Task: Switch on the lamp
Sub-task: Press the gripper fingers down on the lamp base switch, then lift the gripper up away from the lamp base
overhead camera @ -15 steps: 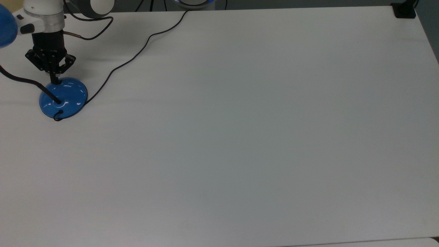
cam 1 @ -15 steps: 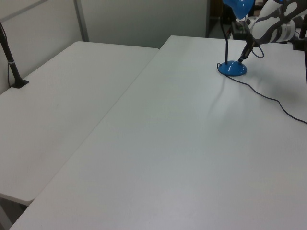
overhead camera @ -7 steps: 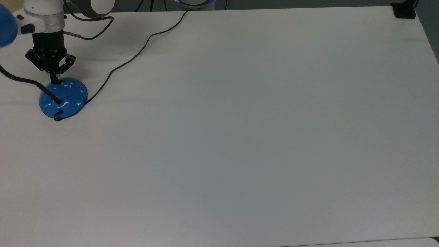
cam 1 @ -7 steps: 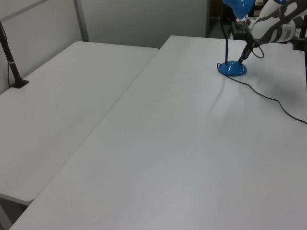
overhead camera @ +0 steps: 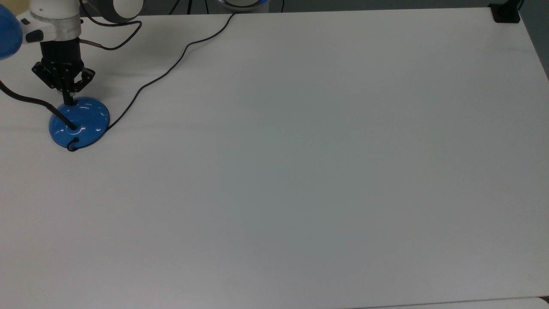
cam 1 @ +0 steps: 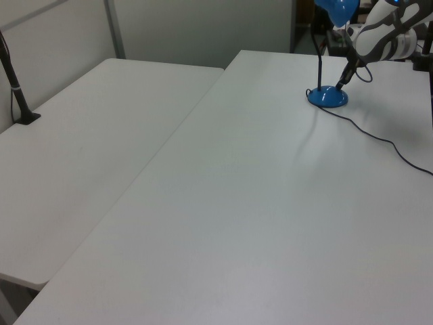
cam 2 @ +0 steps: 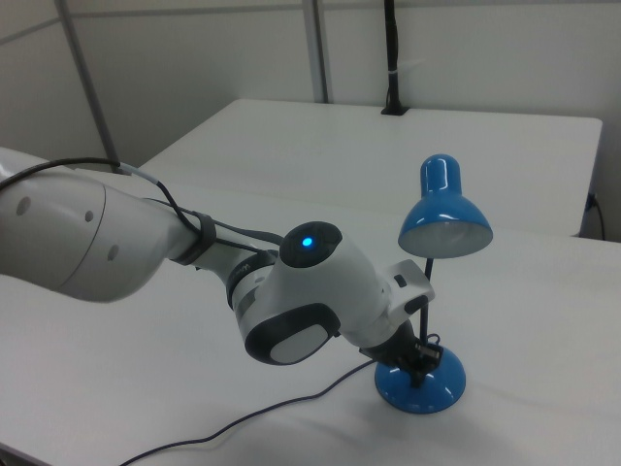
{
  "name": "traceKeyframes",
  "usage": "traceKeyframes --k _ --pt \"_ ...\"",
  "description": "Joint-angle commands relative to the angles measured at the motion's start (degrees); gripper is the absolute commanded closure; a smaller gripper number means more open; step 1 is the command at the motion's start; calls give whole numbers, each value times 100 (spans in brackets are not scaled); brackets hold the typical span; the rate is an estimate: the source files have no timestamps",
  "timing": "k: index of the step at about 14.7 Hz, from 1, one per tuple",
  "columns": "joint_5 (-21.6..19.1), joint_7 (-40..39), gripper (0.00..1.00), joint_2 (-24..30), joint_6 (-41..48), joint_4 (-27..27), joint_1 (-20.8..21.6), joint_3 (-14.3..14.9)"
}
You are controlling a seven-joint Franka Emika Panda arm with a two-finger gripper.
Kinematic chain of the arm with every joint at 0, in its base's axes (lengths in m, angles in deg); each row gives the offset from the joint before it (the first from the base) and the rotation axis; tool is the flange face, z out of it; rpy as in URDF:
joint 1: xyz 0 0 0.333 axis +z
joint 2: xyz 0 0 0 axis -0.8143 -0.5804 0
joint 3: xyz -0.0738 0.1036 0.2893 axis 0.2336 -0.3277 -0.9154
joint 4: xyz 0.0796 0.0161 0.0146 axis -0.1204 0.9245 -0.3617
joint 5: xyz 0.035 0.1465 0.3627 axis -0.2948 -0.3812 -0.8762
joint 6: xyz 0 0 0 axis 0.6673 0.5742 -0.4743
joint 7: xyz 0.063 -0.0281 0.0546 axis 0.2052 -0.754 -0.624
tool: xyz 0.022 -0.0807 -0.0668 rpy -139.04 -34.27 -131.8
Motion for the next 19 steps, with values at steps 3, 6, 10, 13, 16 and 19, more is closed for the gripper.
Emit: traceKeyframes --k 3,6,10,13,16,19 --pt "-103 54 100 -247 -93 33 49 -26" --pt "-94 54 100 -299 -102 24 58 -26" --pt "-86 -34 100 -55 -6 59 14 -17" --pt "11 -401 100 420 966 59 -108 -9" --pt "702 -720 100 737 1942 42 -372 -8" --pt "1704 -781 100 1114 3181 24 -513 -8"
